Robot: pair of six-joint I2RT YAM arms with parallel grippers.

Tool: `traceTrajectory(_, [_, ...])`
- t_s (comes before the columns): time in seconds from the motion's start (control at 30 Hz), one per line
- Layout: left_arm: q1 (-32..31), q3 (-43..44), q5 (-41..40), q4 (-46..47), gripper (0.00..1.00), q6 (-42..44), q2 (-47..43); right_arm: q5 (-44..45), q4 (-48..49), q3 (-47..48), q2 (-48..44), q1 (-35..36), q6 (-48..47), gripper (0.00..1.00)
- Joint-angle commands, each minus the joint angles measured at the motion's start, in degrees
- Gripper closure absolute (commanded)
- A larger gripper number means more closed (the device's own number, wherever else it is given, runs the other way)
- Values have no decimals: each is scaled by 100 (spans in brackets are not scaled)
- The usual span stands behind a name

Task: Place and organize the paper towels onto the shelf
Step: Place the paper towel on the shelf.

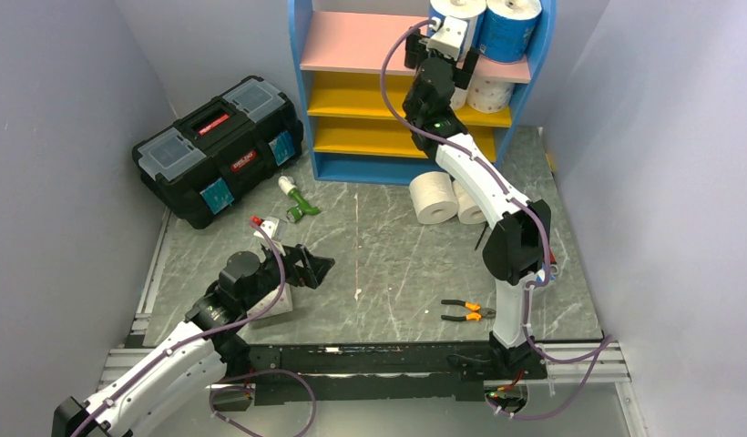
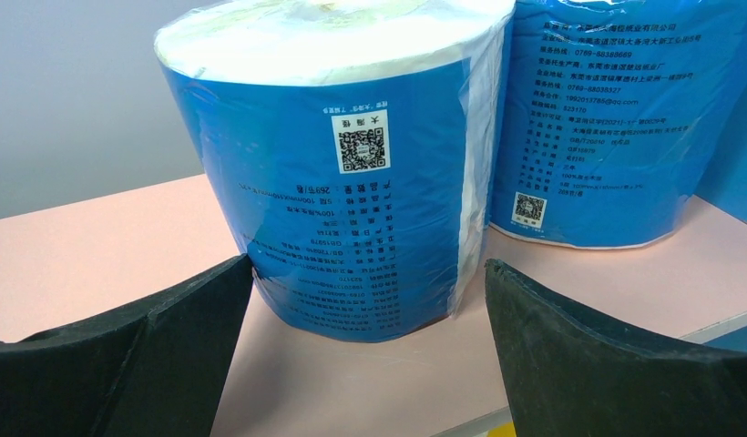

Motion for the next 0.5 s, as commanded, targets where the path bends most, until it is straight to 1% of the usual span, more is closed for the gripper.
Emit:
traceTrajectory(0.0, [-19,62,69,228,1,-14,-33,104,-58,296,56,-144,64,1])
traceTrajectory(0.3, [-17,87,128,211,1,-48,-29,105,-286,304,-82,-129,319,0])
traceTrajectory(0.47, [-14,71,119,162,1,-92,-151,-26,-184,4,-477,38,181,0])
